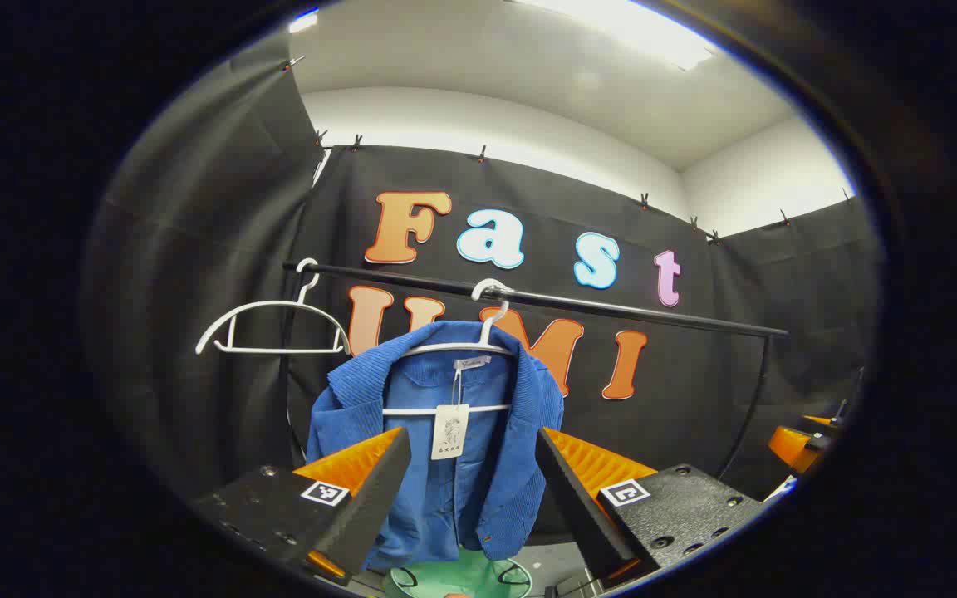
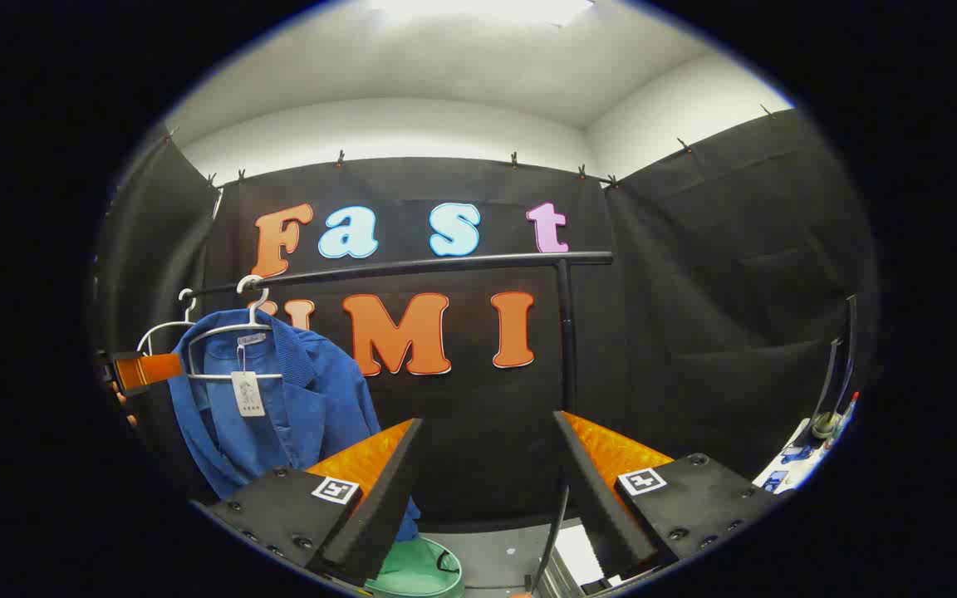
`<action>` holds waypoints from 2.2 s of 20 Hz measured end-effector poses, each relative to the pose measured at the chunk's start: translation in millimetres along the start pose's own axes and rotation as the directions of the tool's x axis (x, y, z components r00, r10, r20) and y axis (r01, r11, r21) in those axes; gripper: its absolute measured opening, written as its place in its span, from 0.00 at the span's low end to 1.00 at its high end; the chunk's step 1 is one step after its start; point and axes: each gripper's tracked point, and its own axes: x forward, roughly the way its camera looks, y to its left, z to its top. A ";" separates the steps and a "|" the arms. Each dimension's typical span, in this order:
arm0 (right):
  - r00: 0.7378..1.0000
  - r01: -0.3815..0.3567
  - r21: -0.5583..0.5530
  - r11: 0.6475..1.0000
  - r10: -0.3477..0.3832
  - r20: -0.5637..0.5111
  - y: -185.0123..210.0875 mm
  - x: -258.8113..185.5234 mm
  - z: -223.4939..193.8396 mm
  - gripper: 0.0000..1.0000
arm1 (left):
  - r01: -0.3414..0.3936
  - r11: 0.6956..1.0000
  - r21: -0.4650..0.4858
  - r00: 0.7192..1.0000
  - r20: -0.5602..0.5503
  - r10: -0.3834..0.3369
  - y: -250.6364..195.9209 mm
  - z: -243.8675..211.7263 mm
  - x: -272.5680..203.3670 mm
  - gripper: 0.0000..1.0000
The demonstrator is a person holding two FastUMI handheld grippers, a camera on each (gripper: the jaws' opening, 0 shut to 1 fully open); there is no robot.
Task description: Grasp the clothes on the hanger with both hands and then place them into the laundry hamper below.
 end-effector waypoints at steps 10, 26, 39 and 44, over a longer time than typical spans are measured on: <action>0.989 -0.142 0.023 0.990 0.143 -0.034 3.9 27.3 -16.1 0.89 | -0.160 0.986 0.038 0.987 -0.002 0.160 11.4 -7.0 -16.4 0.99; 0.905 -0.400 0.061 0.914 0.405 -0.132 149.3 82.1 -65.1 0.98 | -0.318 0.946 0.068 0.944 -0.068 0.322 78.7 -22.0 -28.6 0.92; 0.887 -0.431 0.074 0.899 0.437 -0.147 248.0 144.4 -107.7 0.98 | -0.256 0.963 0.086 0.960 -0.091 0.263 118.0 -48.2 27.0 0.92; 0.888 -0.414 0.106 0.904 0.427 -0.170 279.0 162.1 -120.6 0.89 | -0.211 0.975 0.070 0.966 -0.137 0.219 121.4 -67.6 40.5 0.92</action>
